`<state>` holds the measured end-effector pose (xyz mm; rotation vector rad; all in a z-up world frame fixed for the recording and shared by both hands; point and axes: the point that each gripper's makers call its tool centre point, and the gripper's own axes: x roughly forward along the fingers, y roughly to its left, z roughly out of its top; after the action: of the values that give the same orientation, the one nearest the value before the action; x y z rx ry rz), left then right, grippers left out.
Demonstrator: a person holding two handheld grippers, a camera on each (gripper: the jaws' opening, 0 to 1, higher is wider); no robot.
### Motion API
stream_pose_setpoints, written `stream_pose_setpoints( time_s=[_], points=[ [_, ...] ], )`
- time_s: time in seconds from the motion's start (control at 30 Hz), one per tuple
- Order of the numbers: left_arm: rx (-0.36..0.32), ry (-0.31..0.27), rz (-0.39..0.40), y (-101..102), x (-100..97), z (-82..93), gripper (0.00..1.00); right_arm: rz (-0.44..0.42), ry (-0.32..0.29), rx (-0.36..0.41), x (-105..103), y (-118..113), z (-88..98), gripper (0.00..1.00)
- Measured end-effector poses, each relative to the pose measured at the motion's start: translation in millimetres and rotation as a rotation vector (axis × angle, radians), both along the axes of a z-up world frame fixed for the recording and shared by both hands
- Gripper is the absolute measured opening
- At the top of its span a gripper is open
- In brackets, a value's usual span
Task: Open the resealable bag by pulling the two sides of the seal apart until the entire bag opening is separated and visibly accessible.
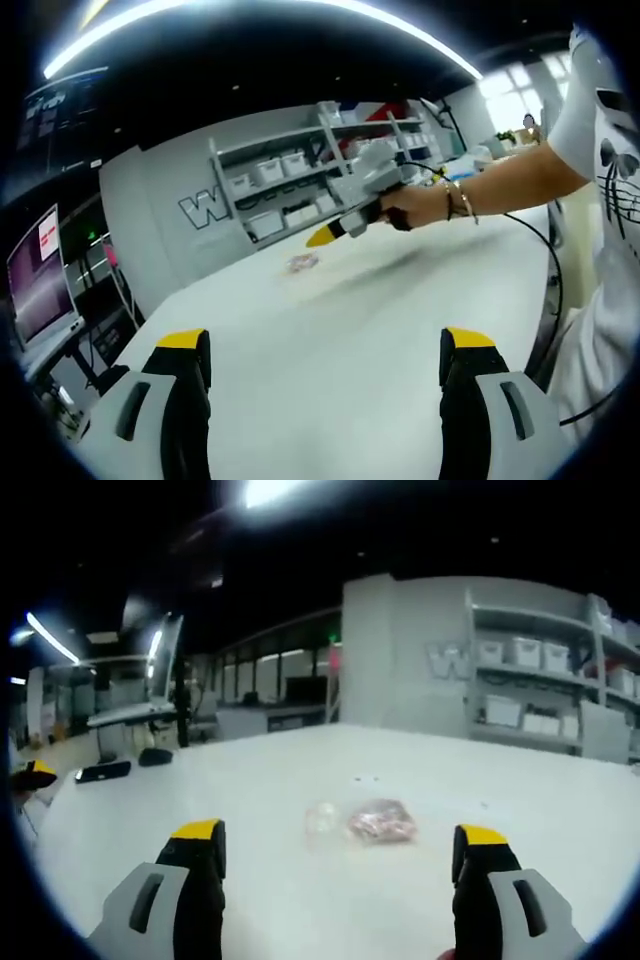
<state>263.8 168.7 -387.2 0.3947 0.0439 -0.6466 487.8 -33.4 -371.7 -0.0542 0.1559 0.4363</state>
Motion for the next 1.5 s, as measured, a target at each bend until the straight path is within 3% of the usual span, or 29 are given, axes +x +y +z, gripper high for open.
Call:
stream_pose_setpoints(
  time_s=[1.5],
  points=[
    [0.005,0.013,-0.02,-9,-0.6,-4.4,0.94,-0.046,-0.049,0.072,-56,-55,13.5,0.94]
  ],
)
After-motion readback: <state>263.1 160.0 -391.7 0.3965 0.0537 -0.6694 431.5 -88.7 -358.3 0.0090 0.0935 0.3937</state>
